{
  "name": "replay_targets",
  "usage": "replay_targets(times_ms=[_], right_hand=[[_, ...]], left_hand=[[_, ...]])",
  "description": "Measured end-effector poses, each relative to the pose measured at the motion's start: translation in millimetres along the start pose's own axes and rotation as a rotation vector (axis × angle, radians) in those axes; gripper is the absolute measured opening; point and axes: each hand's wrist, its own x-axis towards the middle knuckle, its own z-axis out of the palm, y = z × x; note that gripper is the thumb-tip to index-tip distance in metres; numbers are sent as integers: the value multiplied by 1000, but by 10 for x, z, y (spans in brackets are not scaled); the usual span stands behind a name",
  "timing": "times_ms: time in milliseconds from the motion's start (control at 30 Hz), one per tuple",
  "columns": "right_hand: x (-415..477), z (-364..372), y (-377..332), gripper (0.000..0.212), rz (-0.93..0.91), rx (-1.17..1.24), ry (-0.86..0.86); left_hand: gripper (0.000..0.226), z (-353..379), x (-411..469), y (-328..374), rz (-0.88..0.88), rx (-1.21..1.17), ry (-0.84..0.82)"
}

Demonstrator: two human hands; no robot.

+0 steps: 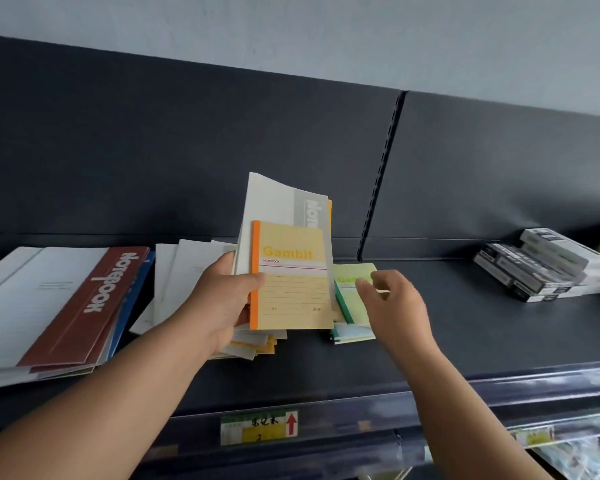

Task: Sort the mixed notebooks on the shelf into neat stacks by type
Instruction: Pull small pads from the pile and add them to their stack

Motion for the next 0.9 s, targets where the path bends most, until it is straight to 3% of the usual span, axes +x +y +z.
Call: replay_targets(times_ms=[100,200,700,900], right_hand=[[-82,64,-183,34,127,393,-298],[-139,115,-195,28,146,474,-434],[-72,7,27,18,147,553,-373],[83,-131,184,16,172,566,-188]], left_hand=[[25,85,-15,13,-10,-18,7],[23,126,-26,10,-7,-40,-1],[23,316,-19,-47,-19,-155,-2],[30,256,20,-39,-14,-202,62]])
